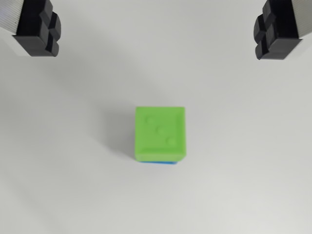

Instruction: Stack cube

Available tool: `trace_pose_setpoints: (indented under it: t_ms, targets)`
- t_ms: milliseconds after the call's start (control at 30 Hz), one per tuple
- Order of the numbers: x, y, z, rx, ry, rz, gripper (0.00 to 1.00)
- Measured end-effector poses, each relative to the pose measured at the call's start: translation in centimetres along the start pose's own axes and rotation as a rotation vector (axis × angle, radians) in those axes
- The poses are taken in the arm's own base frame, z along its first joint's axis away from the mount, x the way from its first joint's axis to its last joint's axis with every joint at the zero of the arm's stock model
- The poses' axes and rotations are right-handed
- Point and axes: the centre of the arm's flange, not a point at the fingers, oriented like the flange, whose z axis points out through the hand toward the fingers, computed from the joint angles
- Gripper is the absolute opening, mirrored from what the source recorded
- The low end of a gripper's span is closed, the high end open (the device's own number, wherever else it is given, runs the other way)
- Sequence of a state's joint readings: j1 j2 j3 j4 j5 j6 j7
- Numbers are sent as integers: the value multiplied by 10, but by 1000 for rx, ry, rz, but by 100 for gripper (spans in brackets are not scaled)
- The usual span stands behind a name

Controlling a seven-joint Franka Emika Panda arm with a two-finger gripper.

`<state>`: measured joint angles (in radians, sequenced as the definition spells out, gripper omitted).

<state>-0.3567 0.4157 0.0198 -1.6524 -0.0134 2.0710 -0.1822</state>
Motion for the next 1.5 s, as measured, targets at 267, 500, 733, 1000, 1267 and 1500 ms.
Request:
trace_pose_setpoints:
  t_ms: [267, 500, 733, 1000, 1267, 1500]
  targets:
    - [0, 0, -31, 0, -1, 0, 100]
    - [1, 0, -54, 0, 0, 0, 100]
    - [1, 1, -75, -1, 0, 0, 100]
    - [1, 1, -89, -1, 0, -1, 100]
    - [1, 1, -95, 0, -1, -1, 100]
    - [1, 1, -94, 0, -3, 0, 100]
